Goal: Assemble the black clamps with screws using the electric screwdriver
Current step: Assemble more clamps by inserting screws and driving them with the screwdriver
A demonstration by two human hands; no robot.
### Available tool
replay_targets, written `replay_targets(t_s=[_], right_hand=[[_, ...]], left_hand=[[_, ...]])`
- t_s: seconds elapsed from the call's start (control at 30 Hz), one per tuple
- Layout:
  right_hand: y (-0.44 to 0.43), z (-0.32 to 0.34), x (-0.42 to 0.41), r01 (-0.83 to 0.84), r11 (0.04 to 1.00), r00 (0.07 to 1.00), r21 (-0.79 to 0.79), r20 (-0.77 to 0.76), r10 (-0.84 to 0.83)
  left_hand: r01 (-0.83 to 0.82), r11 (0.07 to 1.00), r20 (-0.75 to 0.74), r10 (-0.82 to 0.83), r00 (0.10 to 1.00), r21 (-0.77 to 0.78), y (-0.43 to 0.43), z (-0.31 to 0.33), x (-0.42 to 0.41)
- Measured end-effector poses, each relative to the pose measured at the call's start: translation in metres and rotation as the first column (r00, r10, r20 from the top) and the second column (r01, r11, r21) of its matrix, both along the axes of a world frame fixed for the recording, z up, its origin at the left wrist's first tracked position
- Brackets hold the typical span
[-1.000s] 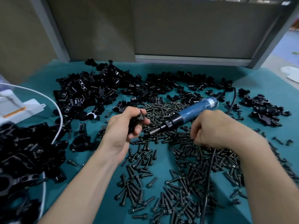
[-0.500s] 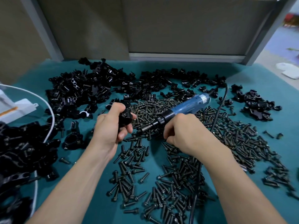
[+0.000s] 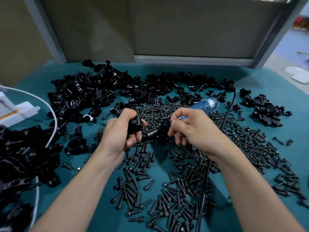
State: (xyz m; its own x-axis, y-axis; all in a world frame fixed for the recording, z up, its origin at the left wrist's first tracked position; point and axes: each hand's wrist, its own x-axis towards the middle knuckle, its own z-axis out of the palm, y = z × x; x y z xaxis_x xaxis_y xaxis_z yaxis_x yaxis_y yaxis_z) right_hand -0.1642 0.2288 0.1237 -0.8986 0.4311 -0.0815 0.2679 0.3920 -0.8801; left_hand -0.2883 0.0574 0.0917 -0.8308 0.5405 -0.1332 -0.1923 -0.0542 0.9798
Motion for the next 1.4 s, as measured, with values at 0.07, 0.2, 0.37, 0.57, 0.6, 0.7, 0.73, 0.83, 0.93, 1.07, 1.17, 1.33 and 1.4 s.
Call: replay_targets(t_s=[0.07,0.2,0.37,0.57,0.6,0.7,0.73,0.83,0.93,1.07,1.17,1.33,1.4], right_hand=[[-0.005,0.000,0.000,-0.009,0.962,0.989,-0.275,-0.146,-0.032],[-0.020,-0.008,-0.007,-0.013,0.882,0.940,-0.471,-0.306,-0.150],[-0.029,-0.013,-0.013,-0.032,0.843,0.899,-0.537,-0.385,-0.210],[-0.030,-0.014,-0.013,-0.039,0.860,0.885,-0.509,-0.418,-0.207],[-0.031,-0.014,-0.012,-0.027,0.877,0.879,-0.479,-0.430,-0.208],[-0.031,-0.014,-0.013,0.030,0.937,0.876,-0.348,-0.443,-0.192],[-0.031,-0.014,-0.013,0.041,0.948,0.877,-0.315,-0.443,-0.186],[-0.032,-0.014,-0.012,0.056,0.969,0.878,-0.239,-0.451,-0.162],[-0.033,-0.014,-0.011,0.048,0.978,0.869,-0.201,-0.475,-0.140],[-0.034,-0.014,-0.012,0.007,0.978,0.864,-0.207,-0.492,-0.110],[-0.032,-0.013,-0.010,-0.009,0.979,0.863,-0.204,-0.496,-0.095],[-0.034,-0.013,-0.010,0.000,0.991,0.889,-0.130,-0.453,-0.060],[-0.033,-0.014,-0.010,0.016,0.993,0.896,-0.120,-0.438,-0.068]], left_hand=[[0.031,0.999,-0.009,-0.031,0.999,0.017,0.001,-0.001,0.002],[0.097,0.992,-0.009,-0.097,0.995,0.079,0.003,-0.002,0.006],[0.129,0.979,0.012,-0.133,0.991,0.160,0.001,-0.005,0.006],[0.178,0.964,0.065,-0.194,0.979,0.197,0.001,-0.002,0.005],[0.178,0.963,0.081,-0.197,0.977,0.202,0.001,-0.002,0.005],[0.167,0.964,0.107,-0.192,0.975,0.205,0.000,-0.002,0.005],[0.166,0.963,0.113,-0.193,0.975,0.213,0.000,-0.002,0.005],[0.170,0.959,0.127,-0.202,0.971,0.226,0.000,-0.002,0.004],[0.183,0.960,0.134,-0.213,0.968,0.211,0.001,-0.004,0.004],[0.184,0.964,0.131,-0.211,0.969,0.193,0.001,-0.005,0.005],[0.174,0.964,0.131,-0.203,0.970,0.203,0.001,-0.004,0.004],[0.205,0.960,0.066,-0.221,0.973,0.191,-0.001,-0.003,0.003],[0.233,0.958,-0.022,-0.232,0.972,0.167,0.000,-0.003,0.003]])
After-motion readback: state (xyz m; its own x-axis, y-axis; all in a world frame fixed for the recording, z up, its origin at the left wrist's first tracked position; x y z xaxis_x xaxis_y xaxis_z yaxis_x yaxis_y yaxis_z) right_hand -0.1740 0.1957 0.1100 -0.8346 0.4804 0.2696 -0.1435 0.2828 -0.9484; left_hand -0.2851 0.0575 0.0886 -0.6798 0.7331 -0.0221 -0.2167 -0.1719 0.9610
